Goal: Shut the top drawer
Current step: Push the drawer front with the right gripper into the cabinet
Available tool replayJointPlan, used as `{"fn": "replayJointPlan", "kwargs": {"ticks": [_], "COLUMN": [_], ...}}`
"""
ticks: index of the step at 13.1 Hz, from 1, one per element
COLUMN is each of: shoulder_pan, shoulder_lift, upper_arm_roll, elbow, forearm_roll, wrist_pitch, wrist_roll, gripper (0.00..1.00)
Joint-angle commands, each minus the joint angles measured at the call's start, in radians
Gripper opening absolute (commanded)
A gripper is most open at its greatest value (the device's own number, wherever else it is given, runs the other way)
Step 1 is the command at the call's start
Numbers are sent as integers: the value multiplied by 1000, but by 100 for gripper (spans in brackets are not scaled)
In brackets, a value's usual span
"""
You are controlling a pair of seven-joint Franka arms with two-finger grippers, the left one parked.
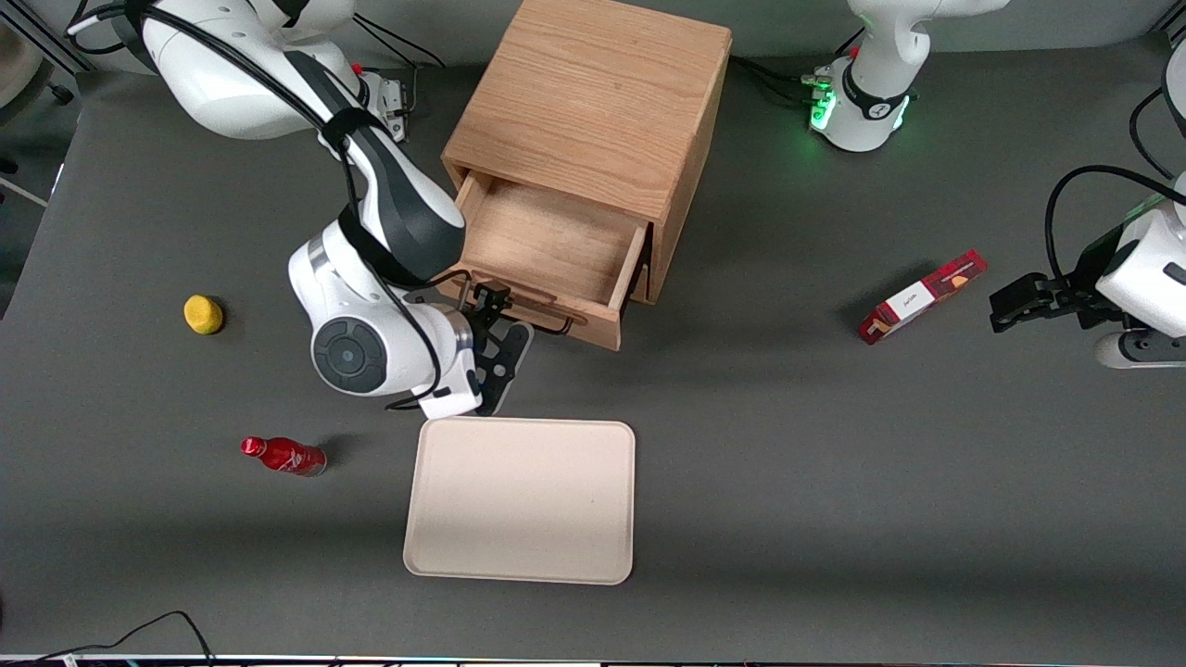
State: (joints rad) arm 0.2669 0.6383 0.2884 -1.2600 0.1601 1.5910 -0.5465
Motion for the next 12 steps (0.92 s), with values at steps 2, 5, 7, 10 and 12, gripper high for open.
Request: {"fn": "replayJointPlan", "kwargs": {"ticks": [2, 5, 7, 10, 12], "shoulder_pan": [-2, -6, -8, -9, -8], "shoulder_lift": [-55, -68, -77, -106, -127], "upper_arm_roll": [26, 55, 70, 96, 103], "elbow": [-67, -87, -104, -151, -197], "forearm_roll": [-2, -2, -2, -2, -2], "wrist_pitch": [14, 21, 27, 50, 84], "wrist_roll": [26, 60, 66, 69, 76], "gripper": [100, 100, 100, 100, 100]}}
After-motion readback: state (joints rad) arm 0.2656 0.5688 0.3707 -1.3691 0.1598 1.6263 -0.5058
